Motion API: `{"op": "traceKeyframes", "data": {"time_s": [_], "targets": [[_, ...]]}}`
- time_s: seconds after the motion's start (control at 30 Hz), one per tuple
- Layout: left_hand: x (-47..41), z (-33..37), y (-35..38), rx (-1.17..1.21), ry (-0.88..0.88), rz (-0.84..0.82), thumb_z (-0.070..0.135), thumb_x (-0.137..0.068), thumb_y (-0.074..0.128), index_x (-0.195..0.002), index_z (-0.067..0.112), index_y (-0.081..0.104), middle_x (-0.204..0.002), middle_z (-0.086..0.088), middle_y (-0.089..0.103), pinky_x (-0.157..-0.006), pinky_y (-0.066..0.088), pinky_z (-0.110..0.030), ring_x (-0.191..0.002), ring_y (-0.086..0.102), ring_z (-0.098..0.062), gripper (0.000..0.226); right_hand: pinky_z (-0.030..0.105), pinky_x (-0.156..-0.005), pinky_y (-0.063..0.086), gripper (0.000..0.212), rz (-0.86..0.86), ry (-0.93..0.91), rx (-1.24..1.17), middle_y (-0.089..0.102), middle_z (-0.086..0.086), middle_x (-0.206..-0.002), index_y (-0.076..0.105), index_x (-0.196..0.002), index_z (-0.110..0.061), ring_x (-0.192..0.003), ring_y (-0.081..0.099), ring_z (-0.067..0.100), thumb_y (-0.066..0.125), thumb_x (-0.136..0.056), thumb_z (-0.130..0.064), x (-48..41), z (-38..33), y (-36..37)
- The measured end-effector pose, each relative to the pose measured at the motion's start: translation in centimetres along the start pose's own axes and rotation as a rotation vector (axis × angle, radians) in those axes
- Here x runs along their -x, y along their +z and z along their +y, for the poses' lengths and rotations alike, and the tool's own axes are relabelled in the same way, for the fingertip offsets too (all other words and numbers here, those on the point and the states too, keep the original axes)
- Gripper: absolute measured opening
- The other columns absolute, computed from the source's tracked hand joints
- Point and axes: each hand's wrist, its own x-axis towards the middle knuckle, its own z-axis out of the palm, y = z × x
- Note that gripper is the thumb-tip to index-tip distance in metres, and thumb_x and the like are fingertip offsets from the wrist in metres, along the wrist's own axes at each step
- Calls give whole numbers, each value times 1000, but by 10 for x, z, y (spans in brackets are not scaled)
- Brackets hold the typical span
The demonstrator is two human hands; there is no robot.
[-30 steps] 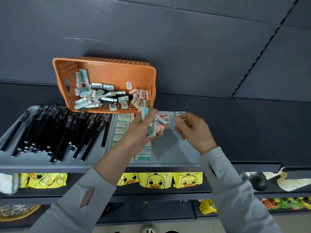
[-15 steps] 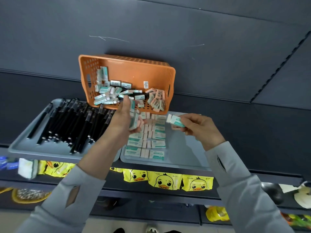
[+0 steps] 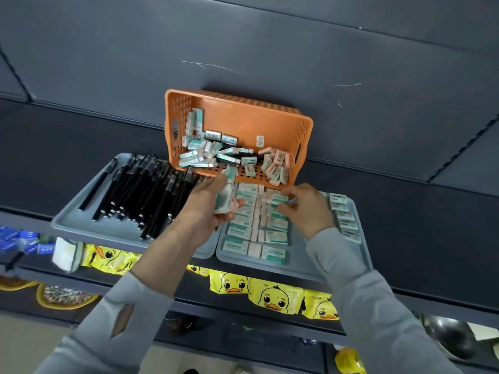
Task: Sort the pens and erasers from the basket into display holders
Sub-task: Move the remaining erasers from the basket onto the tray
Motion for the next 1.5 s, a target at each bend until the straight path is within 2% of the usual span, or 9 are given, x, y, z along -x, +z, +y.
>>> {"op": "traceKeyframes", "data": {"time_s": [0.27, 0.4, 0.47, 0.67, 0.8, 1.0, 1.17, 1.3, 1.5], "targets": [[1, -7, 0, -254, 105, -85, 42, -93, 56, -108, 21, 63, -96, -1, 68, -45, 46, -22, -71, 68, -12, 27, 32, -81, 50, 21, 145, -72, 152, 63, 5, -110, 70, -108, -15, -92, 62, 24, 68, -88, -18, -4, -11, 5], [1, -9, 7, -466, 158, -81, 41, -90, 60, -95, 16, 61, -74, 1, 68, -46, 46, -20, -63, 66, -9, 26, 31, -72, 53, 22, 3, 10, -526, 70, -7, -89, 72, -99, -19, -77, 64, 12, 62, -92, -38, 0, -36, -6], [0, -11, 11, -556, 194, -93, 42, -90, 61, -93, 15, 62, -71, 2, 68, -45, 46, -21, -62, 66, -11, 28, 25, -62, 52, 14, -130, 28, -804, 70, -1, -81, 70, -101, -13, -67, 64, 11, 65, -91, -22, 0, -44, -11], [-8, 2, 6, -187, 20, 2, 33, -96, 55, -118, 14, 54, -111, -9, 59, -55, 51, -24, -80, 68, -18, 29, 16, -57, 52, 19, 18, 192, -855, 71, 7, -87, 69, -103, -13, -61, 64, 6, 63, -90, 0, -3, -11, -31], [-11, 8, 0, 162, -89, 17, -1, -95, 45, -124, 5, 53, -126, -18, 47, -54, 53, -21, -88, 64, -29, 31, 14, -67, 48, 24, -83, 11, -559, 72, -5, -97, 74, -101, -25, -67, 60, -4, 62, -92, -6, -2, -6, -26], [-11, 7, -6, 243, 10, -34, 1, -96, 51, -118, -6, 55, -109, -20, 62, -68, 58, -21, -92, 69, -26, 24, 21, -83, 48, 39, -204, -274, -121, 60, -12, -100, 65, -122, -29, -85, 57, 5, 69, -87, -12, -11, -41, 3], [-5, 7, -12, 315, 65, -60, -1, -96, 50, -118, -9, 55, -111, -22, 62, -85, 57, -38, -104, 65, -30, 24, 28, -85, 53, 20, -138, -380, 16, 62, -6, -97, 73, -101, -18, -85, 59, 7, 74, -82, -10, -6, -35, 14], [-5, 2, -13, 303, 48, -82, -5, -98, 44, -118, -8, 54, -109, -23, 63, -84, 57, -41, -108, 61, -38, 23, 28, -82, 45, 26, -100, -452, 125, 66, -1, -99, 73, -107, -17, -91, 56, 13, 64, -87, -2, -12, -38, 18], [-4, -5, -2, -143, 104, -131, 8, -98, 52, -115, 5, 59, -92, -12, 68, -61, 54, -18, -84, 68, -17, 19, 23, -77, 53, 19, -108, -102, -623, 70, -6, -101, 69, -111, -20, -87, 65, 3, 60, -95, -23, -11, -49, 10]]}}
